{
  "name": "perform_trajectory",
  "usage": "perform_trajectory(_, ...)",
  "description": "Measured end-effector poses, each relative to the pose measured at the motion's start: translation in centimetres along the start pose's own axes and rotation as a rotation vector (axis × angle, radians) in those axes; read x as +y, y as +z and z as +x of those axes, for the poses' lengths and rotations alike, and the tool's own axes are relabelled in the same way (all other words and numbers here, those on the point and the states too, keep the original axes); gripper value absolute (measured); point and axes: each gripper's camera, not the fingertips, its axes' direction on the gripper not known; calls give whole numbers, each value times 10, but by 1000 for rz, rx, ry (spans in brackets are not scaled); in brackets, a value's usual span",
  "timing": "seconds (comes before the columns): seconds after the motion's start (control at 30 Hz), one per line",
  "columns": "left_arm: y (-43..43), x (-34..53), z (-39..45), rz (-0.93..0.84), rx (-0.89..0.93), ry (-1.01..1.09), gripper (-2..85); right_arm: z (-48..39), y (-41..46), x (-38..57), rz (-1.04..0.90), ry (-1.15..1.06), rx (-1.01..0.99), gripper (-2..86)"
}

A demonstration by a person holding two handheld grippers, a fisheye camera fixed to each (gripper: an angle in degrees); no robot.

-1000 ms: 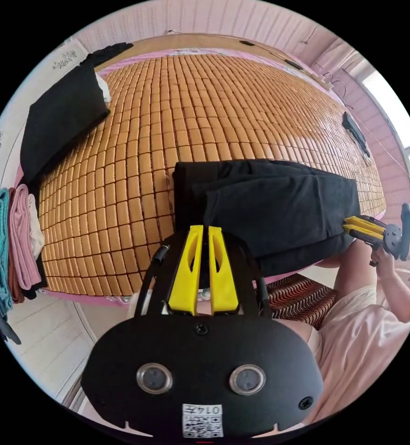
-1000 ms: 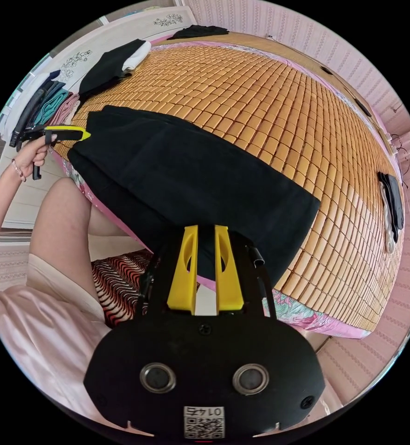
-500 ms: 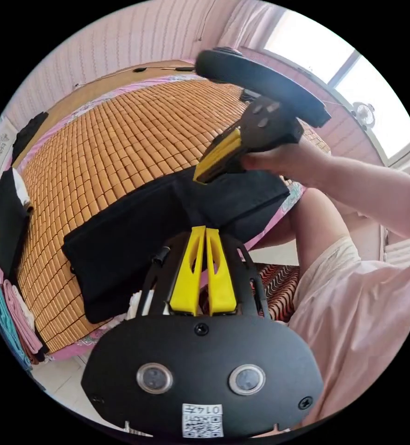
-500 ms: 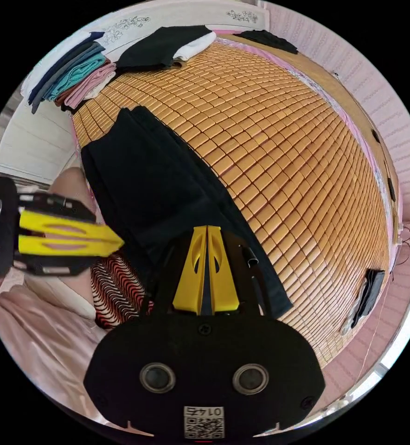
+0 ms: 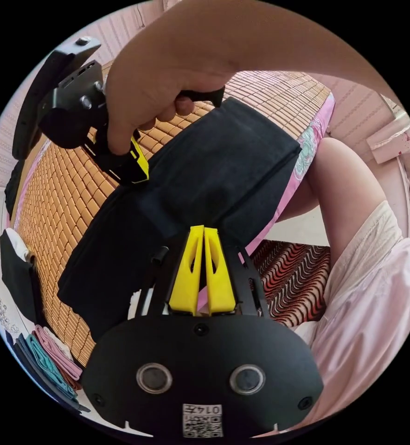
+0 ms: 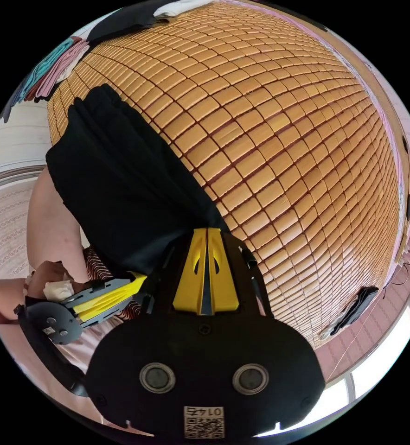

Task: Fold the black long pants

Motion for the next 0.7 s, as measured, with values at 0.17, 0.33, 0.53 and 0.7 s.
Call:
perform_trajectory(0.17, -6, -14, -5, 19, 70, -32, -9, 27, 2, 70, 264, 128, -97, -3)
perform_trajectory(0.33, -28, -40, -2, 86, 134, -19, -6, 56, 23, 247, 627, 485, -196, 9)
perform_trajectory(0.53, -32, -117, 5, 216, 174, 22, 27, 93, 118, 386, 498, 784, -447, 145)
perform_trajectory(0.7, -12, -186, 13, 132, 240, -36, 88, 100, 157, 415, 538, 778, -577, 122)
